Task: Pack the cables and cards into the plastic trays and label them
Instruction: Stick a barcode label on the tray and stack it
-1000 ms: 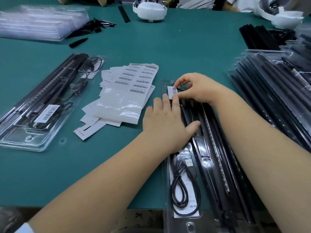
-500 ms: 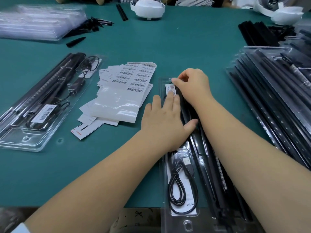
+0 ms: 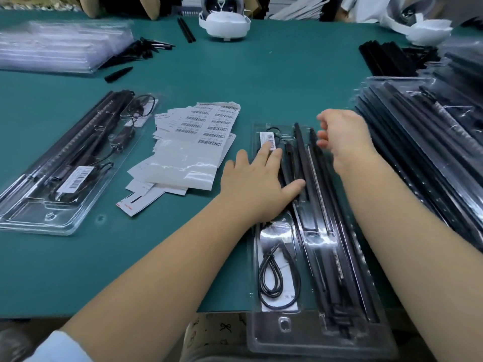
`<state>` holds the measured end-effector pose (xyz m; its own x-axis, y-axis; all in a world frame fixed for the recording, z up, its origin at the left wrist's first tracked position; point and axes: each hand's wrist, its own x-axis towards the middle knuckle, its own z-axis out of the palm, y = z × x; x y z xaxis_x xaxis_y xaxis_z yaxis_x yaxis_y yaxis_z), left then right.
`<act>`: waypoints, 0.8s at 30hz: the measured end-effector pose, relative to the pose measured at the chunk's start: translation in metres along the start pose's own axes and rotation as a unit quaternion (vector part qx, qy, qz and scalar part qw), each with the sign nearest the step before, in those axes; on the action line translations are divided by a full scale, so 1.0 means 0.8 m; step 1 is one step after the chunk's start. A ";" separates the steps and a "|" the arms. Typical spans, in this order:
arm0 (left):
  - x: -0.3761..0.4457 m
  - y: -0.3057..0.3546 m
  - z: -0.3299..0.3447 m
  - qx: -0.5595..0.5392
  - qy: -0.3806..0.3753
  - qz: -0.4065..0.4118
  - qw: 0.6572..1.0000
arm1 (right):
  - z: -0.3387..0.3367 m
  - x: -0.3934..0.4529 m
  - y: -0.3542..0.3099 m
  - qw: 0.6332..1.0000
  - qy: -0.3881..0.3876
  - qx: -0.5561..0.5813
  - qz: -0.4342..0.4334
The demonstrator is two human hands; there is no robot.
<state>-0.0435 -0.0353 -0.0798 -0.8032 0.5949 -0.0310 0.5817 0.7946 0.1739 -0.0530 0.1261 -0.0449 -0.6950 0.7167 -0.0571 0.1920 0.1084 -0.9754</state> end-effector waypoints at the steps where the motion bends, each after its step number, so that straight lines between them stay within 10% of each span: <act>1: 0.002 -0.001 -0.001 -0.005 0.003 -0.009 1.000 | -0.007 -0.008 0.006 0.998 -0.016 -0.060 -0.014; 7: -0.001 0.001 -0.016 -0.202 0.072 -0.006 0.977 | -0.054 -0.064 0.051 0.920 -0.006 -0.379 -0.100; 15: -0.097 0.001 -0.064 -0.125 -0.136 -0.032 0.982 | -0.059 -0.071 0.052 0.889 -0.046 -0.440 -0.117; 24: -0.149 0.033 -0.029 -0.356 -0.010 -0.046 0.933 | -0.064 -0.070 0.048 0.985 -0.123 -0.093 -0.073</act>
<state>0.0646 -0.0879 -0.0483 -0.8393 0.5354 -0.0948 0.2715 0.5638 0.7800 0.0289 0.1258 -0.0680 -0.8672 0.4978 0.0085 0.1851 0.3382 -0.9227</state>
